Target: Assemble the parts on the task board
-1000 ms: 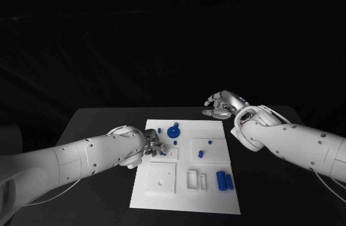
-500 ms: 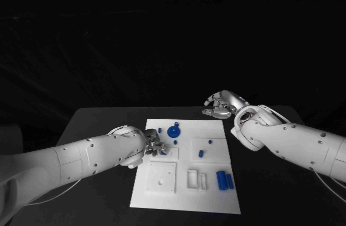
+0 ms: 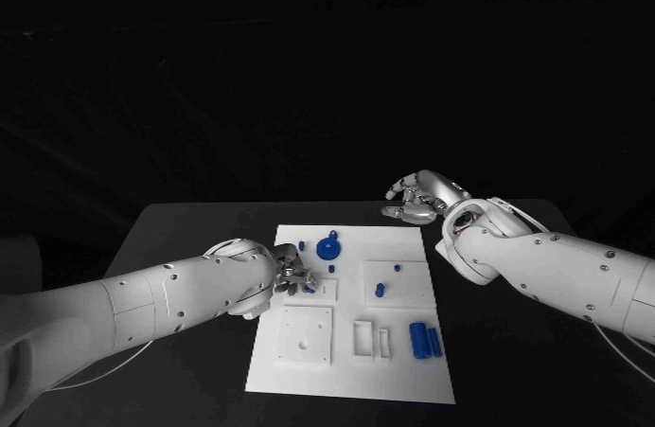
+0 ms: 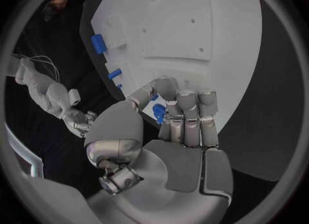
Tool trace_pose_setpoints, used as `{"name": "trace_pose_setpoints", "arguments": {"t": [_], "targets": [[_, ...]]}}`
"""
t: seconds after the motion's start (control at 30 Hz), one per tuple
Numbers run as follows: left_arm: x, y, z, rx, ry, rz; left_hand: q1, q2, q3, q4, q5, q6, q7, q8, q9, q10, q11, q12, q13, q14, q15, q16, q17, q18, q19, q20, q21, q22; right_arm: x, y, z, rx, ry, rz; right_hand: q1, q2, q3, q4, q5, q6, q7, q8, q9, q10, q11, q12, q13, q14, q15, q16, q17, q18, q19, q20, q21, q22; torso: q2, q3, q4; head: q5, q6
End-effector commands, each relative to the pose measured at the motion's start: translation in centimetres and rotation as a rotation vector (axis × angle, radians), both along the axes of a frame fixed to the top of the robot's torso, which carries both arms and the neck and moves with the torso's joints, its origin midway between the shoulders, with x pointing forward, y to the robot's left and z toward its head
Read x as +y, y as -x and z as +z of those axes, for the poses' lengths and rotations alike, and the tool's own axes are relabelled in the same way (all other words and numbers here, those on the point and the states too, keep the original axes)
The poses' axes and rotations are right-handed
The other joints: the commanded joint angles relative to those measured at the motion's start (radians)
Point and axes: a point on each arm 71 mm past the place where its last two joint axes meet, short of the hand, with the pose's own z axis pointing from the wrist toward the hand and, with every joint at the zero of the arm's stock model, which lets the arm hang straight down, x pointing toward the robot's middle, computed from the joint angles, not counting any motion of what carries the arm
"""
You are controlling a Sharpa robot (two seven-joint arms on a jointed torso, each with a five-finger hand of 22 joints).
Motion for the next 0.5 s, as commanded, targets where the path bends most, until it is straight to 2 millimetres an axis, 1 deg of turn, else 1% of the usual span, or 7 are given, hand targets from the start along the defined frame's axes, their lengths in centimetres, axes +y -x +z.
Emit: {"name": "trace_pose_setpoints", "arguments": {"t": [0.03, 0.27, 0.5], "targets": [[-0.44, 0.22, -0.23, 0.006, 0.0, -0.017, -0.001, 0.012, 0.007, 0.0, -0.005, 0.114, -0.067, -0.004, 0.063, -0.004, -0.002, 0.007, 0.002, 0.002, -0.007, 0.006, -0.001, -0.012, 0.005, -0.115, 0.006, 0.002, 0.17, 0.01, -0.01, 0.004, 0.005, 0.011, 0.012, 0.002, -0.004, 0.003, 0.007, -0.015, 0.025, 0.005, 0.001, 0.002, 0.002, 0.0, -0.002, 0.001, 0.001, -0.004, -0.001, 0.094, 0.0, -0.004, -0.005, 0.0, 0.0, 0.0001, -0.0003, 0.0, 0.0], [-0.57, 0.33, -0.46, 0.014, -0.002, -0.021, 0.0, 0.008, 0.007, -0.004, -0.002, 0.117, -0.067, -0.006, 0.066, -0.003, -0.003, 0.013, 0.003, 0.003, -0.008, 0.012, -0.001, -0.012, 0.006, -0.115, 0.008, 0.004, 0.24, 0.03, -0.03, 0.008, 0.007, 0.014, 0.012, 0.002, -0.004, 0.003, 0.008, -0.015, 0.025, 0.006, 0.002, 0.002, 0.002, 0.001, -0.002, 0.001, 0.001, -0.004, -0.001, 0.094, 0.0, -0.004, -0.005, 0.001, 0.001, 0.0003, -0.0019, -0.001, -0.001], [-0.67, 0.39, -0.68, 0.02, -0.003, -0.024, -0.002, 0.004, 0.006, -0.004, -0.002, 0.124, -0.069, -0.007, 0.069, -0.002, -0.004, 0.022, 0.006, 0.005, -0.01, 0.019, 0.0, -0.012, 0.007, -0.116, 0.011, 0.006, 0.23, 0.03, -0.04, 0.008, 0.007, 0.014, 0.012, 0.002, -0.005, 0.003, 0.009, -0.015, 0.025, 0.006, 0.002, 0.002, 0.002, 0.001, -0.002, 0.001, 0.0, -0.004, -0.001, 0.094, 0.0, -0.004, -0.005, 0.001, 0.0, 0.0006, -0.0008, -0.002, -0.002]]}}
